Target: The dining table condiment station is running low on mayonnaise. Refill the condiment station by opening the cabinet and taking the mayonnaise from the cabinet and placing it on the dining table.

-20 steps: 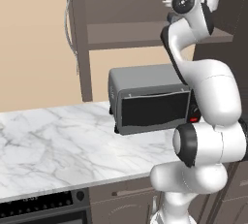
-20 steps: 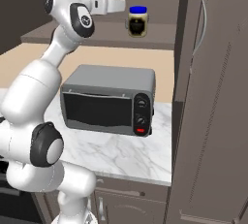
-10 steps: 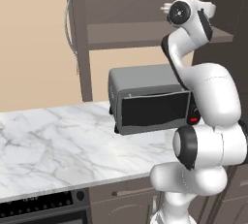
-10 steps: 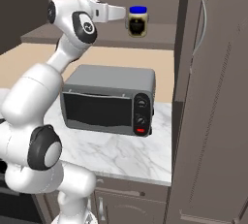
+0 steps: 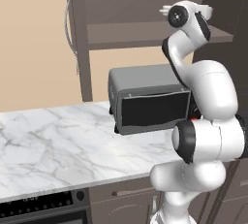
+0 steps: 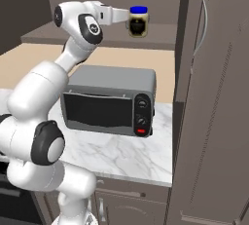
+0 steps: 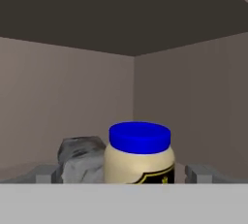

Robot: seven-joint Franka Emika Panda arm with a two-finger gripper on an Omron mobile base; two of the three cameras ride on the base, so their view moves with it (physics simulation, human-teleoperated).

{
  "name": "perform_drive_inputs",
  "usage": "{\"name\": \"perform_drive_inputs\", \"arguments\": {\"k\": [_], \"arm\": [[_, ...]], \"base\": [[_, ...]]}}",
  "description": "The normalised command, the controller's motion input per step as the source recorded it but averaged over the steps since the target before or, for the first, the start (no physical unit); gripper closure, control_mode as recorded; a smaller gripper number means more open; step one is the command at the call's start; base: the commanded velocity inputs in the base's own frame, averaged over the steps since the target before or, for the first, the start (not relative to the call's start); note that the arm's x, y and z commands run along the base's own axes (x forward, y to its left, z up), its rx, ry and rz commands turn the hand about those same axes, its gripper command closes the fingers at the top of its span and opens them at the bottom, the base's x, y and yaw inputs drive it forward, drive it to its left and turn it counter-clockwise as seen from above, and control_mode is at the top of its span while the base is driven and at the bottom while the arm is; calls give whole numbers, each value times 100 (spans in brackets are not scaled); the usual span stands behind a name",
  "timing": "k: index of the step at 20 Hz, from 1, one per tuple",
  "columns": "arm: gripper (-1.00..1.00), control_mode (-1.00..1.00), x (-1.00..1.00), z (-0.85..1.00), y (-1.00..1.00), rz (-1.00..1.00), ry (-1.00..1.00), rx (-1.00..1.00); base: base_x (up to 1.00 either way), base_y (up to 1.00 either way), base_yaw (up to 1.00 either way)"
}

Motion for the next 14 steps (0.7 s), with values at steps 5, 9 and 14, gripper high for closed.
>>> {"name": "perform_drive_inputs", "arguments": {"k": [5,9,14], "arm": [[-100,-100,22,0,-12,0,0,0],[-100,-100,14,0,-16,0,0,0],[-100,-100,6,0,-21,0,0,0]], "base": [[0,0,0],[0,0,0],[0,0,0]]}}
